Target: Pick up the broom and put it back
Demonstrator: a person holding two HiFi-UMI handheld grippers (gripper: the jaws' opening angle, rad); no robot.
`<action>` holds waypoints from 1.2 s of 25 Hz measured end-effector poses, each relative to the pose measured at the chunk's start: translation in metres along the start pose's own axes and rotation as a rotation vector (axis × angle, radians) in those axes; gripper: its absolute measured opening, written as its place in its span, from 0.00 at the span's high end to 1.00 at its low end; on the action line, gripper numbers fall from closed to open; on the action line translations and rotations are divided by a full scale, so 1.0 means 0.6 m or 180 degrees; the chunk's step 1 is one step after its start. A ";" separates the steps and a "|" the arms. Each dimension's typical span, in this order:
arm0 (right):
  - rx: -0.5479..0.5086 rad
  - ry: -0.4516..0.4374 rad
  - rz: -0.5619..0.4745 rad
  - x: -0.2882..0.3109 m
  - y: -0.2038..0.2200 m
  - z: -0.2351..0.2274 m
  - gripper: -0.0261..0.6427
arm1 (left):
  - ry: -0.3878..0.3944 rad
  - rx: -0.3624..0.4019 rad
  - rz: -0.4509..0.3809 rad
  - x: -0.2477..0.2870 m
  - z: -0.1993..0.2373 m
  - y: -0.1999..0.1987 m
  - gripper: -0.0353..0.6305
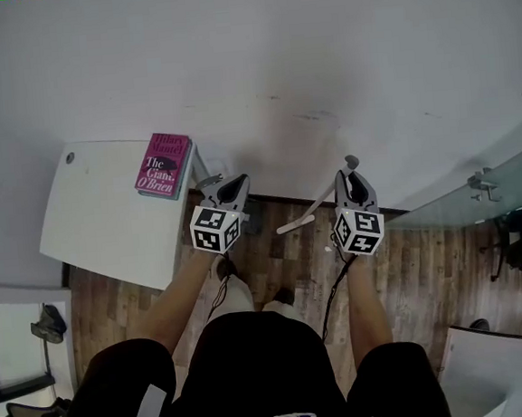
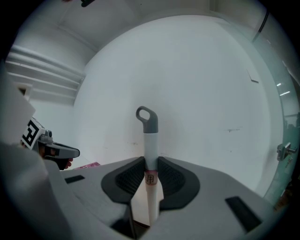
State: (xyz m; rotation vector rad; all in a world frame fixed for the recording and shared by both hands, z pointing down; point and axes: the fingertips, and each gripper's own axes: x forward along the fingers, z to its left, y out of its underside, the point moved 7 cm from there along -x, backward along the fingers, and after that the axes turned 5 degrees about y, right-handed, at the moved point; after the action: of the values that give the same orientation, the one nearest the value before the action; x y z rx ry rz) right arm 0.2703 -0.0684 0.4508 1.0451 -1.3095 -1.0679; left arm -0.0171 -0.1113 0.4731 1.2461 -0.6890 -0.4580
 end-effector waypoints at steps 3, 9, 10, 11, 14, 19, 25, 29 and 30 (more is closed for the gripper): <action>-0.0012 -0.0048 0.0002 -0.010 0.004 -0.011 0.81 | -0.0067 -0.0003 -0.0015 -0.006 -0.015 0.005 0.92; -0.0076 -0.0163 0.0046 -0.032 0.021 -0.029 0.81 | -0.0273 -0.0041 0.0024 -0.027 -0.048 0.024 0.92; -0.0092 -0.0190 0.0056 -0.034 0.024 -0.029 0.81 | -0.0318 -0.0047 0.0031 -0.034 -0.051 0.027 0.92; -0.0110 -0.0218 0.0066 -0.037 0.027 -0.029 0.81 | -0.0371 -0.0047 0.0046 -0.041 -0.055 0.030 0.92; -0.0144 -0.0275 0.0090 -0.047 0.035 -0.032 0.81 | -0.0495 -0.0068 0.0076 -0.058 -0.064 0.036 0.92; -0.0144 -0.0260 0.0119 -0.067 0.045 -0.035 0.81 | -0.0443 -0.0093 0.0064 -0.075 -0.082 0.039 0.92; -0.0091 -0.0169 0.0134 -0.086 0.056 -0.023 0.81 | -0.0347 -0.0066 0.0057 -0.082 -0.082 0.040 0.92; -0.0048 -0.0082 0.0127 -0.093 0.057 -0.007 0.81 | -0.0265 -0.0046 0.0090 -0.090 -0.070 0.040 0.92; -0.0039 -0.0066 0.0126 -0.095 0.059 -0.002 0.81 | -0.0248 -0.0044 0.0098 -0.093 -0.067 0.041 0.92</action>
State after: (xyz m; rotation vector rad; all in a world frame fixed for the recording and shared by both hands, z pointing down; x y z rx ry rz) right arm 0.2727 -0.0055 0.4736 0.9975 -1.3332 -1.0584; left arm -0.0306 -0.0395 0.4777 1.2082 -0.7688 -0.4870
